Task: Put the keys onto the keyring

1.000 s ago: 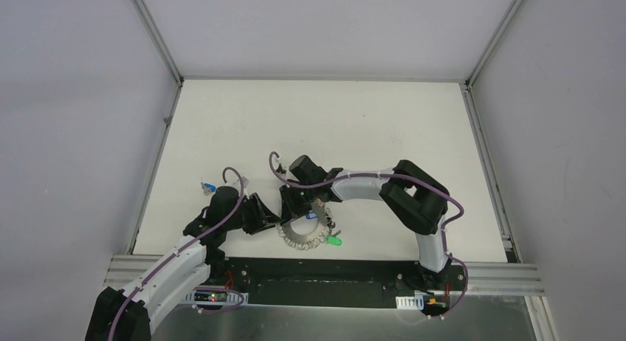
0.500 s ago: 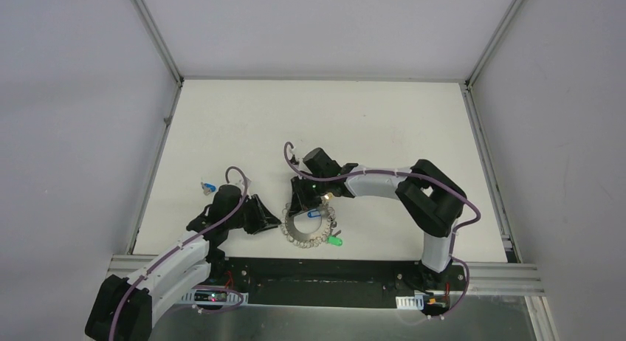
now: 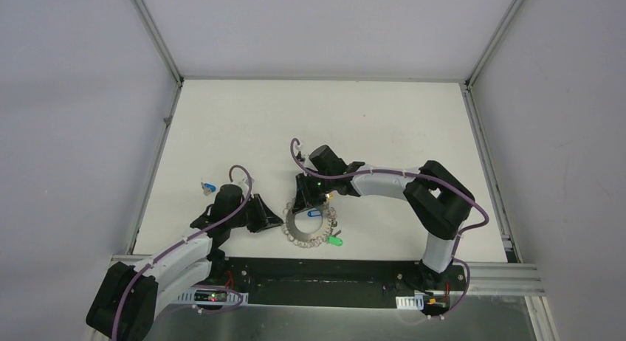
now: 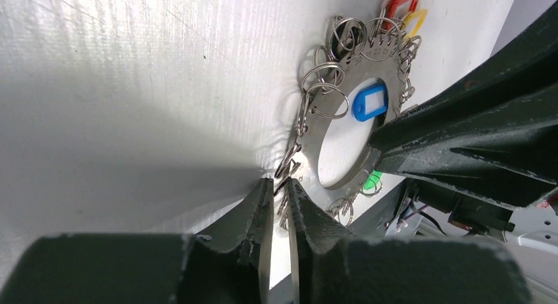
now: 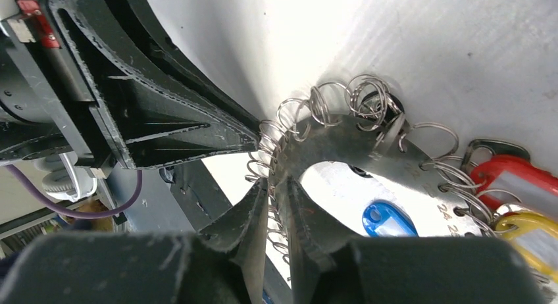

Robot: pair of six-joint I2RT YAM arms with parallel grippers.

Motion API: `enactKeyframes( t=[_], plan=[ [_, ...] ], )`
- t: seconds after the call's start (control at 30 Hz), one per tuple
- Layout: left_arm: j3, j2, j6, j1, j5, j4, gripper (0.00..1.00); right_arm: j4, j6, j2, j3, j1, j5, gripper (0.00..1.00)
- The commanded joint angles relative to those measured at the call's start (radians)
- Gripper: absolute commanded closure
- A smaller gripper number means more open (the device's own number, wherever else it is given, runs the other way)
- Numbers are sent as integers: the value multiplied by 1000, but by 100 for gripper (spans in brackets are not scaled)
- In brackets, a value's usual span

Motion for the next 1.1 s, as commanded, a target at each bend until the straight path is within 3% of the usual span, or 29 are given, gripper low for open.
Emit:
enactKeyframes(
  t=[0.0,0.23,0.5,0.73,1.07],
  plan=[
    [-7,9,4,1,36,94,88,25,10,-54,-6,-7,8,81],
    [-2,-3,14,-1,41,93,100,25,10,-58,-11,-12,11,81],
    [30,-8,32,-19,23,62,100,25,9,-69,-17,-18,13,80],
    [52,51,43,-30,4,74,88,25,7,-70,-20,-20,13,80],
    [80,117,59,-46,-8,106,90,25,7,-69,-23,-20,12,80]
  ],
)
